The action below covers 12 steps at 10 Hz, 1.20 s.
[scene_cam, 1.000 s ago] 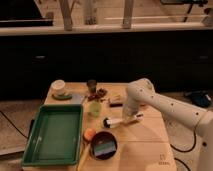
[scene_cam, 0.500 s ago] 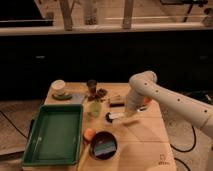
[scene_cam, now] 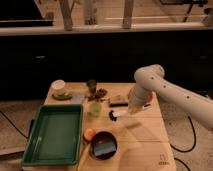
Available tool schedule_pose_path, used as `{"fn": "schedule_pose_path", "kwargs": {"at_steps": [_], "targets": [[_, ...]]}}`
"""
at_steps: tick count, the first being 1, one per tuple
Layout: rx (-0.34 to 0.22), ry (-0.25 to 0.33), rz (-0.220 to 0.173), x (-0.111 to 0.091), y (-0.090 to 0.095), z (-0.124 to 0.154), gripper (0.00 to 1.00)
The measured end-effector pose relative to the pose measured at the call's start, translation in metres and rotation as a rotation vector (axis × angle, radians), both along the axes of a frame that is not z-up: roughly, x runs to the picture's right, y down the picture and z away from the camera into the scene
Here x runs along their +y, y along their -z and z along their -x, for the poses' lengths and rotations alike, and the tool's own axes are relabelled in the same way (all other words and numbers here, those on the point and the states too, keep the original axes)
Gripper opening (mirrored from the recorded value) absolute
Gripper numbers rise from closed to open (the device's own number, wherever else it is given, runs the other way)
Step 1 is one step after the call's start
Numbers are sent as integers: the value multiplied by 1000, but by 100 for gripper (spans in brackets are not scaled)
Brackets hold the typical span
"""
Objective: Place brush in table surface
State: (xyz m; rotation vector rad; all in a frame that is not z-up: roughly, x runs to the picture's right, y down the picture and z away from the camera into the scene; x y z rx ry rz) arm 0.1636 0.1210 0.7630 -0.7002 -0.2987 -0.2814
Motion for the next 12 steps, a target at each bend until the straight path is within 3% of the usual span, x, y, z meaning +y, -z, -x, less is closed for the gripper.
{"fn": "schedule_pose_path", "kwargs": {"at_steps": [5, 12], "targets": [[-7, 5, 8, 15, 23, -41, 0], [-10, -29, 50, 63, -13, -47, 0]]}}
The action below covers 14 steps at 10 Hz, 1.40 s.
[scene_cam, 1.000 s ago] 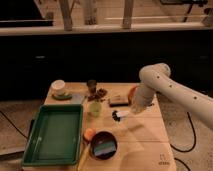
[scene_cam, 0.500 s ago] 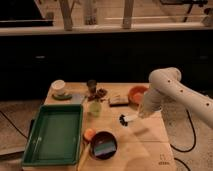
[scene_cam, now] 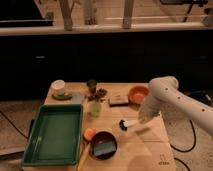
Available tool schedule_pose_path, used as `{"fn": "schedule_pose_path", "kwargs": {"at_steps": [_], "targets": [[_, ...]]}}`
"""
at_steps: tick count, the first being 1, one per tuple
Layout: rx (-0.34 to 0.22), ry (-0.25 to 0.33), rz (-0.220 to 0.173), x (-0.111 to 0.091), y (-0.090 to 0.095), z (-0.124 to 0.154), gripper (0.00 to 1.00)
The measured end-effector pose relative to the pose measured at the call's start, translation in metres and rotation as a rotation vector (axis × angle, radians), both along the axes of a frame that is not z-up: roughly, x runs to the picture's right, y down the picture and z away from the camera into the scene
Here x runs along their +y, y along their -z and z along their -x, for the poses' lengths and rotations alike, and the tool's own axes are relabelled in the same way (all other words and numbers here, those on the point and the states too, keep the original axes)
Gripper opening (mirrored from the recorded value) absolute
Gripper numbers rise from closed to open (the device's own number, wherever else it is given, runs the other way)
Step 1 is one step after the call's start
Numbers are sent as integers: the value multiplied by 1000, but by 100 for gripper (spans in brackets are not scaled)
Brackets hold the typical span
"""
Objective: Place brush in table surface
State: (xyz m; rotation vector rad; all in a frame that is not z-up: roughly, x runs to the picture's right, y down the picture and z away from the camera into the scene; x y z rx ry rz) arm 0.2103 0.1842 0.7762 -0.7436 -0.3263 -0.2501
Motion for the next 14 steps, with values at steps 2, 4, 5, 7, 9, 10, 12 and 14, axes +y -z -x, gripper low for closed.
{"fn": "schedule_pose_path", "kwargs": {"at_steps": [2, 4, 5, 7, 9, 10, 12, 14], "targets": [[2, -8, 9, 10, -13, 3, 0], [10, -18, 14, 16, -23, 6, 0], [17, -25, 20, 20, -29, 6, 0], [26, -41, 29, 27, -40, 9, 0], [42, -59, 33, 32, -47, 8, 3], [51, -66, 36, 34, -50, 8, 10], [66, -78, 48, 40, -57, 8, 31], [71, -81, 54, 41, -62, 10, 53]]}}
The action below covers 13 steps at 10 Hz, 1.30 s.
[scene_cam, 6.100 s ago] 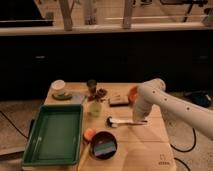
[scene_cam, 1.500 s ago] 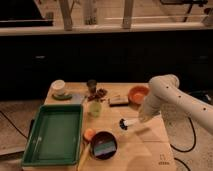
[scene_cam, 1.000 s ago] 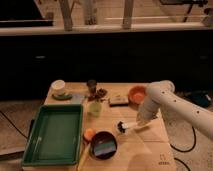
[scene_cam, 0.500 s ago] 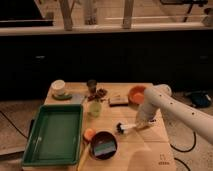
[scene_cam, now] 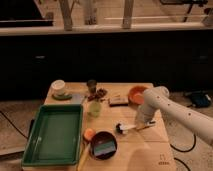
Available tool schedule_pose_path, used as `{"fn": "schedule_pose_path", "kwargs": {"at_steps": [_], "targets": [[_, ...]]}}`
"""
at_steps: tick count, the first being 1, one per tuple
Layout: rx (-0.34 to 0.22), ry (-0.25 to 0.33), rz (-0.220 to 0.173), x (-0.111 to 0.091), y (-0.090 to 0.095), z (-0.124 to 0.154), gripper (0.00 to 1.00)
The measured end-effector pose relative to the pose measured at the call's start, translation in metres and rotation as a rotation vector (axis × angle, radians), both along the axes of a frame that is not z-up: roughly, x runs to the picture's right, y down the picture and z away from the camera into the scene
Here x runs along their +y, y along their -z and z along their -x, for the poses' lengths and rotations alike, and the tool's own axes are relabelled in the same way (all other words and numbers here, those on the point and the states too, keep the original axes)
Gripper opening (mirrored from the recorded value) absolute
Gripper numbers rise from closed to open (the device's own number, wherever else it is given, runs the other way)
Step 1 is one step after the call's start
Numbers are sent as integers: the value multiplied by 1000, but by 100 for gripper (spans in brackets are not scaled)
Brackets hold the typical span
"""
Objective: Place brush in table surface
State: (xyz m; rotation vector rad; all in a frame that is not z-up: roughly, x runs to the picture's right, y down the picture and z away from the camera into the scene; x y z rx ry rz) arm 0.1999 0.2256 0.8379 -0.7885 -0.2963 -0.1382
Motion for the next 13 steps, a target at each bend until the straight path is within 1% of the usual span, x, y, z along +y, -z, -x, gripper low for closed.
{"fn": "schedule_pose_path", "kwargs": {"at_steps": [2, 3, 13], "targets": [[5, -3, 3, 0, 0, -2, 72], [6, 0, 5, 0, 1, -2, 79], [-2, 16, 11, -9, 1, -4, 80]]}}
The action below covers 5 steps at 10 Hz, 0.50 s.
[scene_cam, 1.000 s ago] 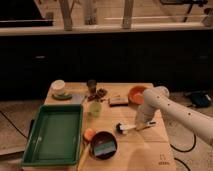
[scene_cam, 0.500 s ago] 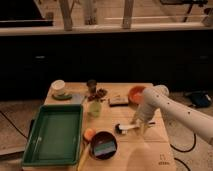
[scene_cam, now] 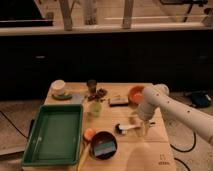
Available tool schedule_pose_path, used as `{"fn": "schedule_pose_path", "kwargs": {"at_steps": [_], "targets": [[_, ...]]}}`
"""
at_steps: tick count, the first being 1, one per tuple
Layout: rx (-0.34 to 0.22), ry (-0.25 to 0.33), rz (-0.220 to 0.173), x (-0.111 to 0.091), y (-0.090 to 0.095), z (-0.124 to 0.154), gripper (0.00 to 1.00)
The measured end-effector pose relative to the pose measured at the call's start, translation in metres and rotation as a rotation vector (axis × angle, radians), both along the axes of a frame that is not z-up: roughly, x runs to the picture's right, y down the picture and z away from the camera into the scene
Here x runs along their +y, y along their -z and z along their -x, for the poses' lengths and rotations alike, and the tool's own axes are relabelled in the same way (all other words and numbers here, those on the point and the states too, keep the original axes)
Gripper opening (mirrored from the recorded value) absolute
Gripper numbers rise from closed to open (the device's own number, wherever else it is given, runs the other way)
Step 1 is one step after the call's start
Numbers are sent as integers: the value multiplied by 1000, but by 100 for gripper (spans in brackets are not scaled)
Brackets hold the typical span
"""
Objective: Place brush in table surface
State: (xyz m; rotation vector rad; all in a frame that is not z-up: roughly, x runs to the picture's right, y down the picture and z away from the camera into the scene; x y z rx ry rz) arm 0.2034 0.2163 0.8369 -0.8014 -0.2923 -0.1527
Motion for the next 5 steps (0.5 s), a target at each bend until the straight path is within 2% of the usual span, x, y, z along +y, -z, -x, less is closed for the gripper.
{"fn": "schedule_pose_path", "kwargs": {"at_steps": [5], "targets": [[-17, -11, -3, -2, 0, -3, 80]]}}
